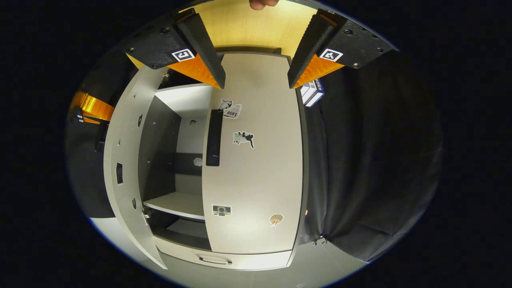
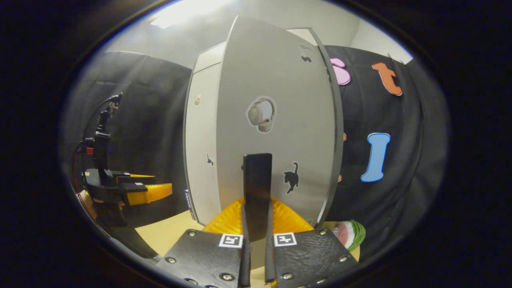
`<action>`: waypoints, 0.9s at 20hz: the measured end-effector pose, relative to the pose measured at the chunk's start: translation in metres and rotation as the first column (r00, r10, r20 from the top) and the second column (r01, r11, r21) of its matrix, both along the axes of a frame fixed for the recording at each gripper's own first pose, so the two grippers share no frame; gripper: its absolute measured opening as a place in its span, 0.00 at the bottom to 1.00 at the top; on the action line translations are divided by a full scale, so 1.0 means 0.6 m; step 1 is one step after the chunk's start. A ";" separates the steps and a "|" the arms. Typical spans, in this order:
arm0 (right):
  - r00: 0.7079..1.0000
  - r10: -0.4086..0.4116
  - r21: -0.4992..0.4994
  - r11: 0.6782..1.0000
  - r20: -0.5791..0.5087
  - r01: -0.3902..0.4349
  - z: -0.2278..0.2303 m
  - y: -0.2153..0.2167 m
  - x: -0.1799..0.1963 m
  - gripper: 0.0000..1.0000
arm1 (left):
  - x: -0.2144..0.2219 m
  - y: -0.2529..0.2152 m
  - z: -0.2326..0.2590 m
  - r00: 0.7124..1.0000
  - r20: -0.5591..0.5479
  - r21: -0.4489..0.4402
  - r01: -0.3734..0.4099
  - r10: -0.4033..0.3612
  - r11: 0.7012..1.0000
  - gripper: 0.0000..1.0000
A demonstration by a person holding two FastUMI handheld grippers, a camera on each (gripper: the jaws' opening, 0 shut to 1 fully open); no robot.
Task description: Open the right door of the double-door shoe cabinet with the right hand, and open the left door with the left hand.
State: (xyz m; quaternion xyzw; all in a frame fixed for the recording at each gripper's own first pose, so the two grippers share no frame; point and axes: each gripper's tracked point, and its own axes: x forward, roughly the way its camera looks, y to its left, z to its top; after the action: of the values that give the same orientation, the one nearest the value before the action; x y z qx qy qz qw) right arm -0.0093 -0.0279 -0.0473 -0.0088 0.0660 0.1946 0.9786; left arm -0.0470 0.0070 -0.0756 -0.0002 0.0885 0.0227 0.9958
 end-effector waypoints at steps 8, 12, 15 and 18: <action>1.000 -0.031 0.012 0.999 0.001 0.031 0.001 -0.009 -0.003 0.14 | -0.009 -0.018 0.005 1.000 0.014 -0.027 -0.012 0.013 1.000 0.98; 0.996 -0.094 0.029 0.995 0.012 0.093 0.003 -0.021 0.002 0.13 | -0.015 -0.026 0.010 1.000 0.024 -0.008 -0.013 0.014 1.000 0.98; 0.988 -0.156 0.014 0.988 0.016 0.156 0.002 -0.042 0.003 0.13 | -0.016 -0.038 0.010 1.000 0.022 -0.016 -0.005 0.005 1.000 0.98; 0.979 -0.202 0.016 0.979 0.020 0.202 0.005 -0.060 0.005 0.12 | -0.014 -0.055 0.018 0.999 0.033 -0.019 0.010 -0.009 1.000 0.98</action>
State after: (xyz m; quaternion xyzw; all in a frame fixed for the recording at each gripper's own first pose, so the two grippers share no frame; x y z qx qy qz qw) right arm -0.0065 -0.0641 -0.0441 0.0028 0.0548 0.0947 0.9940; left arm -0.0553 -0.0262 -0.0648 -0.0095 0.0725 0.0170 0.9972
